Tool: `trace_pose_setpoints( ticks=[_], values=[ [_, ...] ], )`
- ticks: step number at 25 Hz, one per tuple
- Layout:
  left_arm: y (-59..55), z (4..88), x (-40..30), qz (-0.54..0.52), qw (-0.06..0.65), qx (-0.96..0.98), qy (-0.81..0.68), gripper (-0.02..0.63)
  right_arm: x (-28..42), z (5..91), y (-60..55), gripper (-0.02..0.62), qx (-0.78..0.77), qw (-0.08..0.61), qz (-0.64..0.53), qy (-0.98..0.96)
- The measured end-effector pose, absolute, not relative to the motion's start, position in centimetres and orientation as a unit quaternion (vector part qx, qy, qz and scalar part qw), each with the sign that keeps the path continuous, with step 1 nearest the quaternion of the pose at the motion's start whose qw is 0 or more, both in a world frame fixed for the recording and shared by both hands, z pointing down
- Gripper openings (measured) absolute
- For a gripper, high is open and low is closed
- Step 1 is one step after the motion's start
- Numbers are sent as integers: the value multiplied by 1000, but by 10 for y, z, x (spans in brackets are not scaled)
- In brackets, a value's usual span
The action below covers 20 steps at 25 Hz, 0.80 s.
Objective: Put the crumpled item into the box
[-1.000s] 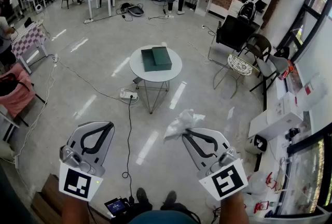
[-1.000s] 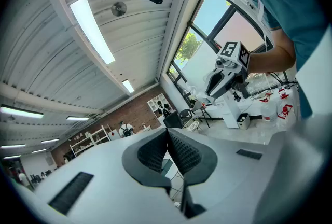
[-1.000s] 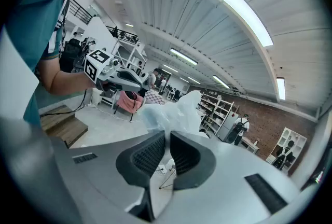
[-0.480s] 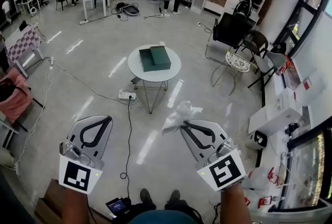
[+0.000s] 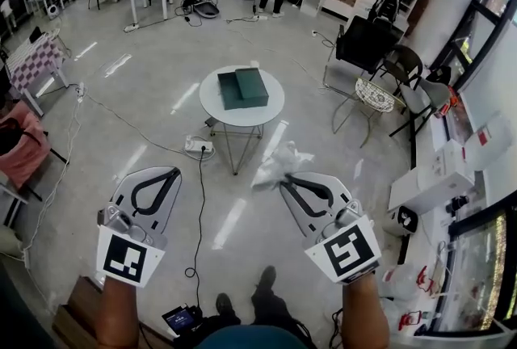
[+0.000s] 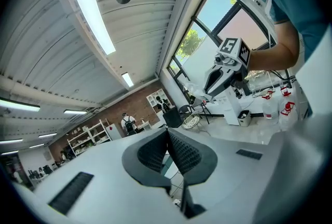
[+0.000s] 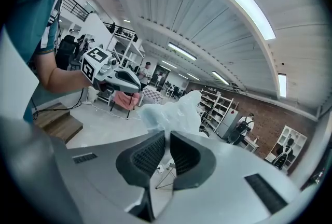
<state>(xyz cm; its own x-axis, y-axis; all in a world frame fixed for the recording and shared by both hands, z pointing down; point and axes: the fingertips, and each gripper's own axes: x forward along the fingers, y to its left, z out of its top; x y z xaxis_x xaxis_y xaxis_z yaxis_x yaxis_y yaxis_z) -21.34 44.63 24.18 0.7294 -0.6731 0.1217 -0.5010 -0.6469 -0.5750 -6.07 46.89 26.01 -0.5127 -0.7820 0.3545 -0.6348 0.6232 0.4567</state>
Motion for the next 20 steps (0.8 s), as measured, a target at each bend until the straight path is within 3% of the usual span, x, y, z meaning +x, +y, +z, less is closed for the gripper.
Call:
trace_pose_setpoints(
  ticks=[20],
  values=[
    [325, 243, -90, -205, 250, -855, 405, 18, 59, 267, 319, 57, 329, 239, -145, -902]
  ],
)
